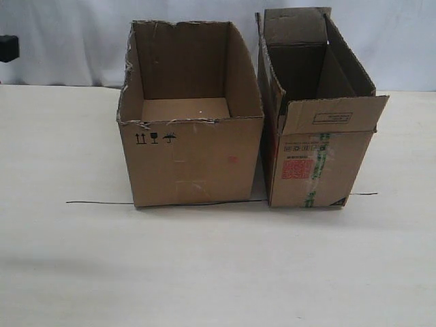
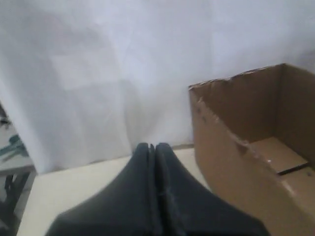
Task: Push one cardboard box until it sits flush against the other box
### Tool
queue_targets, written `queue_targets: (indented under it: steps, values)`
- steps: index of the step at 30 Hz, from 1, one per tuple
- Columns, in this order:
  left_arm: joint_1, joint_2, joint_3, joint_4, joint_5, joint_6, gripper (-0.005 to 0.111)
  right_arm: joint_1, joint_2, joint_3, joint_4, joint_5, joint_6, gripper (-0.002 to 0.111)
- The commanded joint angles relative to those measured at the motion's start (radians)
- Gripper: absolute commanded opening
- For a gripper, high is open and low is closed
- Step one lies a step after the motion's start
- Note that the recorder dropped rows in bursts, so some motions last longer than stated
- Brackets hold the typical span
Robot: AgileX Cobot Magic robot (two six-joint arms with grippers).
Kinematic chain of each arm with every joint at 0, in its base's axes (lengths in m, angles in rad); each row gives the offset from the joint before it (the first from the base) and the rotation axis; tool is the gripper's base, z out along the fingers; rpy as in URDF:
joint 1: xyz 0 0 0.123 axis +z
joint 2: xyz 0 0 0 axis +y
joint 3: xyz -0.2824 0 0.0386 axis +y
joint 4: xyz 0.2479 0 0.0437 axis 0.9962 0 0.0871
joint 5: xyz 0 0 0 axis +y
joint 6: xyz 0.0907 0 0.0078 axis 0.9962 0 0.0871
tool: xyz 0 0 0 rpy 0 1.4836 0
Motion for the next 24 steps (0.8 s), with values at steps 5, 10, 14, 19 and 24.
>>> queue_targets:
  steps: [5, 10, 14, 19, 24]
  values:
    - [0.062, 0.237, 0.025, -0.067, -0.079, -0.102, 0.000, 0.001, -0.003, 0.004, 0.003, 0.003, 0.001, 0.005]
    - [0.062, 0.361, 0.023, -0.057, -0.183, -0.224, 0.000, 0.001, -0.003, 0.004, 0.003, 0.003, 0.001, 0.005]
    - [0.062, 0.451, 0.013, -0.057, -0.253, -0.378, 0.000, 0.001, -0.003, 0.004, 0.003, 0.003, 0.001, 0.005]
    - [0.098, 0.597, -0.135, 0.214, -0.178, -0.520, 0.000, 0.001, -0.003, 0.004, 0.003, 0.003, 0.001, 0.005]
    - [0.148, 0.740, -0.313, 0.251, 0.027, -0.476, 0.000, 0.001, -0.003, 0.004, 0.003, 0.003, 0.001, 0.005]
